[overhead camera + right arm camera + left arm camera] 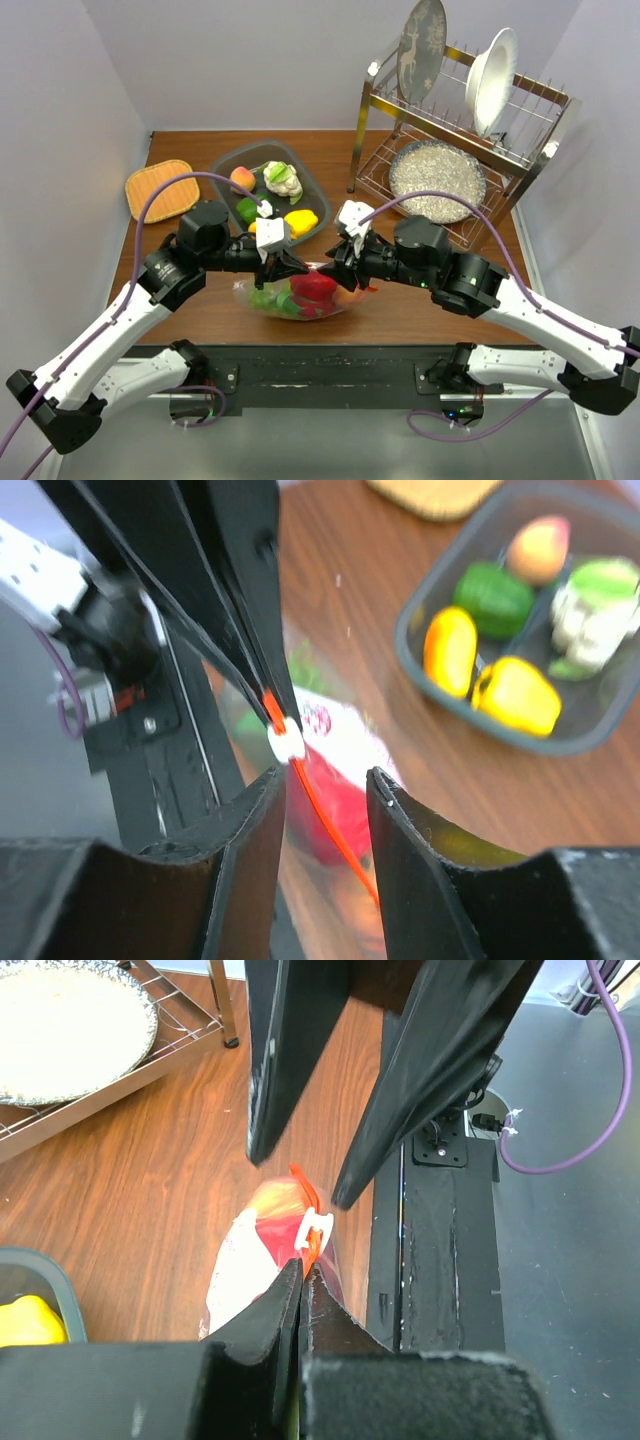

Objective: Open the zip-top bag and remove the fake food

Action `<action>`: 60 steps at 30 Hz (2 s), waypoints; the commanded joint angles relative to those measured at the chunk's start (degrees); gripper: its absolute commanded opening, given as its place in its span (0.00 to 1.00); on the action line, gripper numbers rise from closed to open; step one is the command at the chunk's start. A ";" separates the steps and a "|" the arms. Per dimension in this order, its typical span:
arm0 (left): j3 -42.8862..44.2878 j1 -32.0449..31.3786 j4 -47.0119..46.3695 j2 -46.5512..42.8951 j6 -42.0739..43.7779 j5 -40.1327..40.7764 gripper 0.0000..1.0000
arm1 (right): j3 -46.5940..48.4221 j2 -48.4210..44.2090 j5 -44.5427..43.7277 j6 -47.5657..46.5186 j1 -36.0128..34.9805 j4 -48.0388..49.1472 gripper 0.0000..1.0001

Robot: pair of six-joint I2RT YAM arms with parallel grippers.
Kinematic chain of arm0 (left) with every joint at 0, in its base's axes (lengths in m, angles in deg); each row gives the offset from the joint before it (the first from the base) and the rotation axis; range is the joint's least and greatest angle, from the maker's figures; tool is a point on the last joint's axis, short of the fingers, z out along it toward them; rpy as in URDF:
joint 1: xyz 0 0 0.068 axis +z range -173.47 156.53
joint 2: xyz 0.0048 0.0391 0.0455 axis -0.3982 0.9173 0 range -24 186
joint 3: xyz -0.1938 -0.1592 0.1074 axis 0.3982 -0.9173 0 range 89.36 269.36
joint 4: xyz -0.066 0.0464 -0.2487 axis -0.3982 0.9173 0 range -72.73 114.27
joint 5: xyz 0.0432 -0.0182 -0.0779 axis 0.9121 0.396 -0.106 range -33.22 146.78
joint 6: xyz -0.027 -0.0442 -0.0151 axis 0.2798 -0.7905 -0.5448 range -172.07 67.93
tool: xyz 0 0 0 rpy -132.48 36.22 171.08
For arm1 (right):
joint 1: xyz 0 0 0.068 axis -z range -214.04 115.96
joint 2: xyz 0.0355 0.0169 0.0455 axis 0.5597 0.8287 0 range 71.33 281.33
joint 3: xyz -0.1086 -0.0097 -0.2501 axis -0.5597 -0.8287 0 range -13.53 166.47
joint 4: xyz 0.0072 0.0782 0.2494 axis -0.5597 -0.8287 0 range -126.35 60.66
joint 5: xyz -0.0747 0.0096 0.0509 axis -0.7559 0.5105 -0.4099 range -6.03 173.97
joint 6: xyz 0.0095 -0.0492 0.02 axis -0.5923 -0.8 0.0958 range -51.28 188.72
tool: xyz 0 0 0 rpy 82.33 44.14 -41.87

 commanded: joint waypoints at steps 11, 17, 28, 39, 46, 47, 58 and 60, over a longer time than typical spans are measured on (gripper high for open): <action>0.91 0.20 -4.34 -1.54 -0.34 1.04 0.00 | 2.88 3.42 7.16 -3.81 0.28 6.28 0.41; 0.65 0.29 -4.51 -1.80 -0.52 1.04 0.00 | 3.77 4.56 6.10 -3.81 0.28 6.72 0.22; -0.50 0.20 -10.04 -7.51 -4.82 13.05 0.00 | -1.50 2.28 3.21 -2.94 0.20 5.40 0.05; -0.49 0.20 -12.85 -10.58 -12.10 38.27 0.00 | -10.02 -2.38 -6.45 4.70 0.28 -0.13 0.05; -2.86 0.29 -14.70 -12.87 -16.68 55.34 0.00 | -17.15 -3.96 -10.59 12.26 0.28 -1.28 0.03; -4.26 0.20 -15.92 -13.22 -17.56 55.61 0.00 | -17.24 -3.96 -10.68 13.58 0.20 -2.06 0.03; -7.35 0.29 -14.53 -14.90 -25.29 70.36 0.00 | -17.24 -5.02 -12.27 17.81 0.20 -8.39 0.02; -7.88 0.20 -13.48 -15.07 -27.49 72.48 0.00 | -16.89 -5.10 -12.18 18.51 0.20 -9.19 0.02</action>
